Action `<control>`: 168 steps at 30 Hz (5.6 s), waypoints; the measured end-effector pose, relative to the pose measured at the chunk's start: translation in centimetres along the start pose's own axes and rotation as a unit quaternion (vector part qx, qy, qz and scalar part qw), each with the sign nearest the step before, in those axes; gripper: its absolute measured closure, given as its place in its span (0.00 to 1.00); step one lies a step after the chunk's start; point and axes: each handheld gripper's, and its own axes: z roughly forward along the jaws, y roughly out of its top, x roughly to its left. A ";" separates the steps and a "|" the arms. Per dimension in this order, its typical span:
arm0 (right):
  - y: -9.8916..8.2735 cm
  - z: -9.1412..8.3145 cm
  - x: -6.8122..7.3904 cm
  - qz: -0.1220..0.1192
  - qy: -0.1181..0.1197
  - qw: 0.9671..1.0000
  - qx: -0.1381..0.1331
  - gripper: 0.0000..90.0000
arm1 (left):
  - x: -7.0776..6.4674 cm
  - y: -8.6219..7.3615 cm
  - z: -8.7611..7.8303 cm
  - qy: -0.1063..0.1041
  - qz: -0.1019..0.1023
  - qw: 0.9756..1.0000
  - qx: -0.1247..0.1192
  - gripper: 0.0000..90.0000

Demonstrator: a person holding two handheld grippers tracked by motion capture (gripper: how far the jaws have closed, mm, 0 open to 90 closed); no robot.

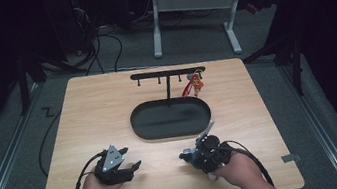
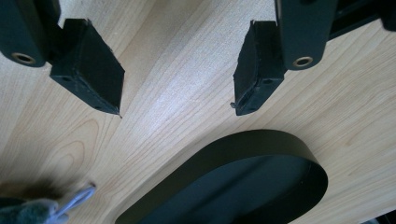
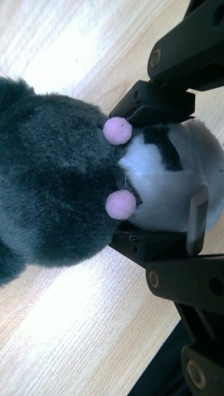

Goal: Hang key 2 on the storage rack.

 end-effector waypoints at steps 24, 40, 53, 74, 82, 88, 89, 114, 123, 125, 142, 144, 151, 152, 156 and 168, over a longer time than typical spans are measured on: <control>1.4 -5.0 -2.4 0.025 -0.017 0.999 -0.013 0.53 | -0.1 0.0 0.1 -0.005 0.001 1.000 0.003 0.38; 3.0 -8.0 -4.0 0.047 -0.016 0.999 -0.016 0.53 | -0.3 -0.1 0.2 -0.007 0.005 1.000 0.009 0.38; 5.2 -10.0 -4.8 0.057 -0.007 0.998 -0.020 0.53 | -0.2 0.0 0.2 -0.012 0.003 1.000 0.003 0.39; 8.4 -12.1 -5.5 0.063 -0.009 0.997 -0.036 0.53 | -0.2 -0.1 0.0 -0.009 0.003 1.000 0.004 0.39; 9.6 -13.4 -5.9 0.067 -0.009 0.997 -0.041 0.53 | -0.2 -0.1 0.1 -0.009 0.003 1.000 0.004 0.39; 10.7 -14.0 -6.2 0.068 -0.013 0.997 -0.044 0.53 | -0.2 -0.1 0.1 -0.010 0.004 1.000 0.005 0.39; 10.9 -14.1 -6.2 0.067 -0.014 0.997 -0.044 0.53 | -0.1 -0.1 0.1 -0.010 0.004 1.000 0.005 0.39; 13.8 -14.5 -7.3 0.076 -0.052 0.995 -0.039 0.53 | 0.0 -0.1 0.0 -0.011 0.000 1.000 0.004 0.39; 13.4 -12.4 -7.3 0.069 -0.048 0.996 -0.024 0.53 | 0.0 -0.2 0.1 -0.014 0.004 1.000 0.008 0.39; 13.4 -12.0 -7.3 0.069 -0.047 0.996 -0.021 0.53 | 0.0 -0.2 0.1 -0.015 0.003 1.000 0.008 0.39; 14.2 -8.6 -7.5 0.070 -0.040 0.997 -0.012 0.51 | 0.0 -0.4 -0.1 -0.014 0.004 1.000 0.012 0.39; 14.3 -8.4 -7.6 0.070 -0.037 0.997 -0.013 0.50 | 0.0 -0.4 -0.1 -0.014 0.005 1.000 0.013 0.39; 14.7 -8.1 -7.7 0.081 -0.047 0.995 -0.038 0.35 | 0.0 -0.4 0.0 -0.019 0.007 1.000 0.015 0.39; 14.7 -8.1 -7.7 0.085 -0.047 0.995 -0.039 0.34 | 0.0 -0.4 0.1 -0.020 0.008 1.000 0.016 0.39; 14.5 -8.1 -7.7 0.080 -0.046 0.995 -0.041 0.34 | -0.1 -0.3 0.1 -0.020 0.008 1.000 0.014 0.39; 13.7 -7.8 -7.7 0.081 -0.039 0.995 -0.046 0.35 | -0.2 -0.3 0.2 -0.022 0.010 1.000 0.015 0.39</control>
